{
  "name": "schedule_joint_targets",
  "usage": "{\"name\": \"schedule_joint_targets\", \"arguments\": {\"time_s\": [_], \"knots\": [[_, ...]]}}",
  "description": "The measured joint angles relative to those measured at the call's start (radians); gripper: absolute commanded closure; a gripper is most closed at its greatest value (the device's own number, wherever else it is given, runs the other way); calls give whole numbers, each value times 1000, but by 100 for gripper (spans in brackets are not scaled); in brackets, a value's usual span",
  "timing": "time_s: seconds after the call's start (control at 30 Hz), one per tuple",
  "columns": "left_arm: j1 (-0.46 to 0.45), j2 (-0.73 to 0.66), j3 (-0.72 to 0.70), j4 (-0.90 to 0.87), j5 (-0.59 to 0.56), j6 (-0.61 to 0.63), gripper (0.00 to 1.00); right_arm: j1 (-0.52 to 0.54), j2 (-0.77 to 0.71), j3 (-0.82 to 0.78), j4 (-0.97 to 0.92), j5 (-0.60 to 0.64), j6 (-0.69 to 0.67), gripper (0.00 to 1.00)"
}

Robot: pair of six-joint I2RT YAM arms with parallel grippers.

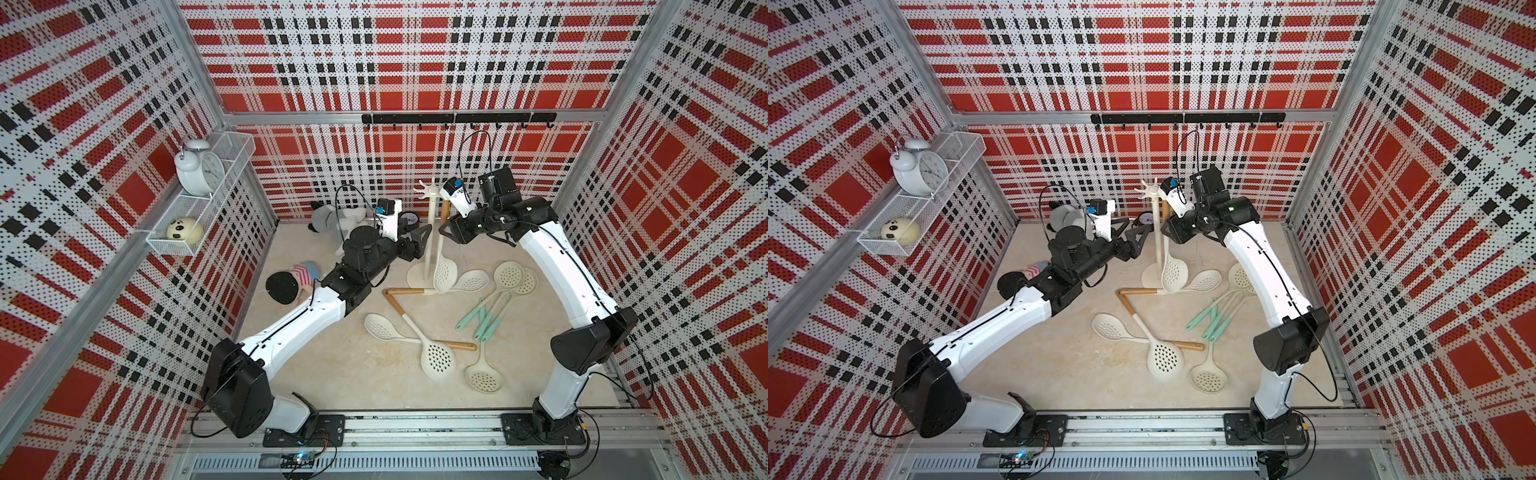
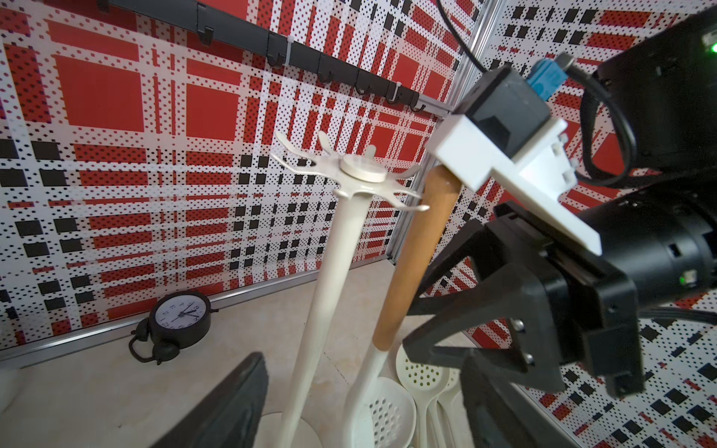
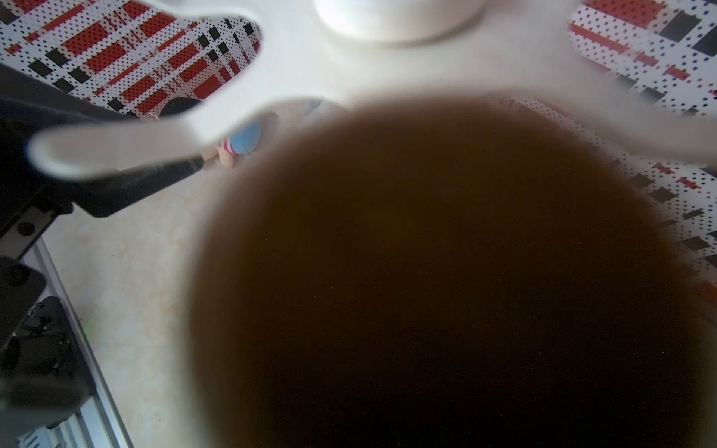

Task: Hang the skimmer on the kitchen utensil rack
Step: Hang the skimmer on the rack, then adjust the rack at the center of the board.

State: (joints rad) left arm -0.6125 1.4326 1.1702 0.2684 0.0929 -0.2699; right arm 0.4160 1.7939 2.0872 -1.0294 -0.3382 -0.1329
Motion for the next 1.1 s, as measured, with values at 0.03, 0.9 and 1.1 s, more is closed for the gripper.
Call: {"name": "schedule_joint_targets", "arguments": {"time_s": [0.03, 0.9, 1.1], "knots": [[0, 0, 0, 0, 0, 0, 19, 0, -6, -12, 9, 0, 0, 51], [87, 67, 0, 46, 32, -8, 40, -35, -299, -313, 492, -23, 183, 90], [113, 177, 61, 48, 61, -23, 40, -35, -251, -264, 493, -49, 199, 94]]}}
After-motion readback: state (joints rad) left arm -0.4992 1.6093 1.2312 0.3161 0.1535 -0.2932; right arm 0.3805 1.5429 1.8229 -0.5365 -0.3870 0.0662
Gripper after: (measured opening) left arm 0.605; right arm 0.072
